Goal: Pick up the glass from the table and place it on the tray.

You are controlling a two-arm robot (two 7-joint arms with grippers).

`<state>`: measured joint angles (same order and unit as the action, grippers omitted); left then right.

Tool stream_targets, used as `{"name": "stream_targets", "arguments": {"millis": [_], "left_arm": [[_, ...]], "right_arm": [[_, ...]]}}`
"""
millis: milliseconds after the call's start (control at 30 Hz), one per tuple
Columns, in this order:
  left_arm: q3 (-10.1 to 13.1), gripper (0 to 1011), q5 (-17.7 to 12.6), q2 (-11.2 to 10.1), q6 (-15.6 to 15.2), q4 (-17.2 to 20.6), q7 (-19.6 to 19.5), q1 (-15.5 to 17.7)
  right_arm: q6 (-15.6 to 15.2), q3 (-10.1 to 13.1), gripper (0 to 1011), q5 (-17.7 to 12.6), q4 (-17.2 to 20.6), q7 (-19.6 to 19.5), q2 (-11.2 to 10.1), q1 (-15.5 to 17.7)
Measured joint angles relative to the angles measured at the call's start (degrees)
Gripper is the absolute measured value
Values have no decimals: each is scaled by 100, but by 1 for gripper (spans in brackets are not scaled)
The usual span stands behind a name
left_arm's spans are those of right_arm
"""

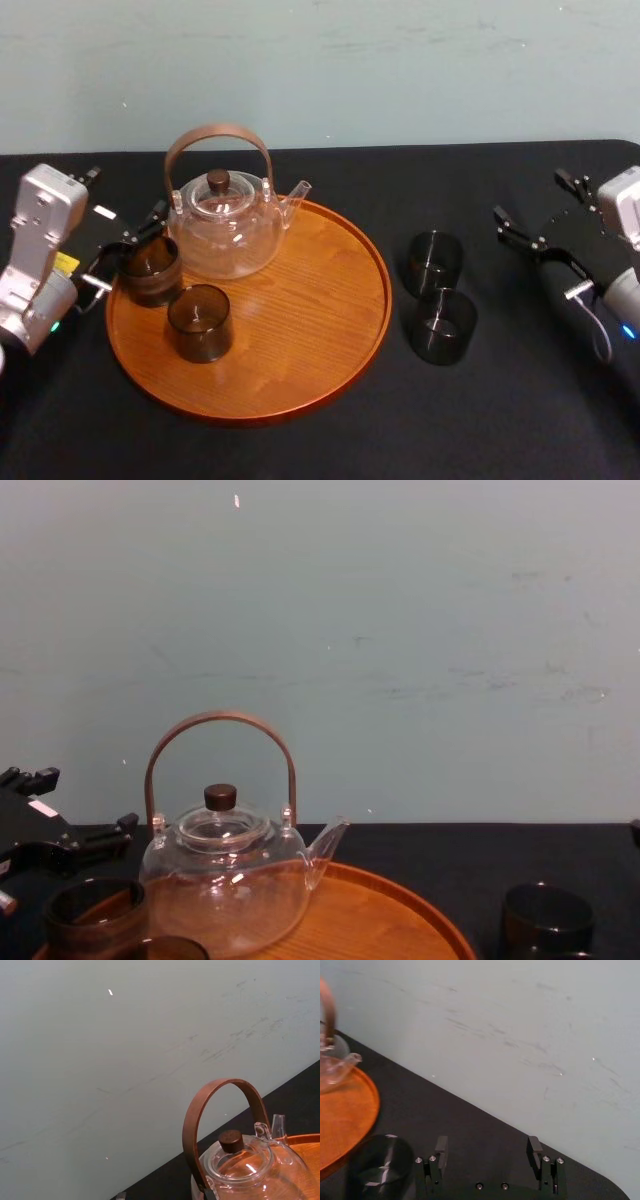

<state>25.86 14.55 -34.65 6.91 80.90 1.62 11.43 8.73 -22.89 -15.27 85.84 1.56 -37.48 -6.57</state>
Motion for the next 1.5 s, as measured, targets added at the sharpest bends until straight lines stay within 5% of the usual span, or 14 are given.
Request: {"name": "stream_targets", "arguments": {"millis": [333, 633, 1500], "left_arm": [[0, 1001, 0, 0, 0, 0, 0, 0], [0, 1001, 0, 0, 0, 0, 0, 0], [0, 1001, 0, 0, 0, 0, 0, 0]], "right_arm": [[23, 324, 1002, -161, 1022, 194, -469, 970], [50, 429, 1002, -323, 1565, 485, -624, 1581], [-376, 341, 1002, -549, 1568, 1296, -290, 1733]]}}
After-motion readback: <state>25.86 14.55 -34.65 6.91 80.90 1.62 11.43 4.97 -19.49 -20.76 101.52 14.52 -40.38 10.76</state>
